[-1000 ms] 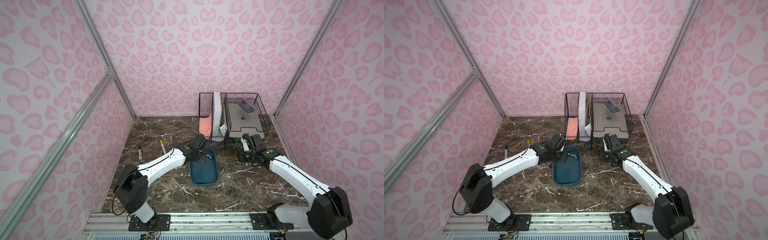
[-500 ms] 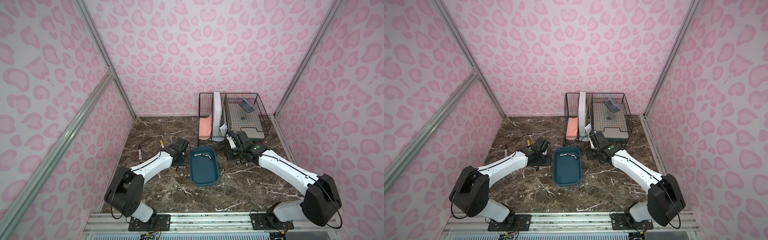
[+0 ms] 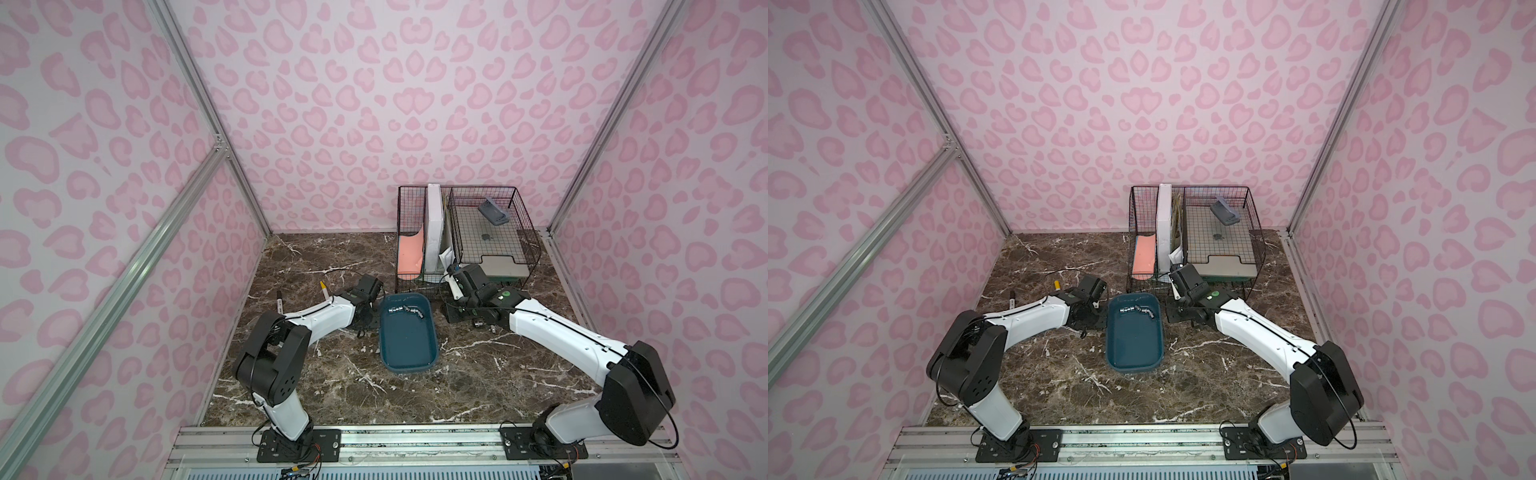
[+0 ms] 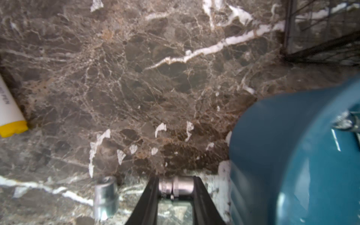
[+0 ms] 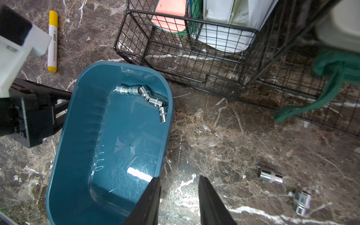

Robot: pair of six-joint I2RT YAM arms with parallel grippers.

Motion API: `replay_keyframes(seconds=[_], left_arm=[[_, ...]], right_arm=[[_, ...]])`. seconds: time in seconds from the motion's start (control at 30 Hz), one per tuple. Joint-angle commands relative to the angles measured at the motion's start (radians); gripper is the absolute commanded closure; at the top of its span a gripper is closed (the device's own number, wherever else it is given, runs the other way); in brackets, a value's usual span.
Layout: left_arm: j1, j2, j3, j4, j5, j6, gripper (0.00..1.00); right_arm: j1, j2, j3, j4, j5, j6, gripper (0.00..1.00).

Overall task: Take out the socket from the storage box
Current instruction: Place the socket head at the center of the board.

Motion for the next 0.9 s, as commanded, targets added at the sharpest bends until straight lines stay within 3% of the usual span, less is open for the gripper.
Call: replay_keyframes(seconds=[0.0,0.47,0.87], left_arm=[[0.003,0.021,0.007,0.014,-0.017,0.012,0.76],[0.005,0.035,-0.007,0.035,-0.023,0.028,0.66],[0.007,-0.051,0.005,-0.006,-0.006,0.025,0.6]], right_arm=[[0.007,0.004,0.011,0.019,0.008,0.004,0.62],[0.028,0.017,0.038,0.015,0.005,0.0,0.61],[0.039,0.022,0.061,0.016,-0.008,-0.001,0.6]])
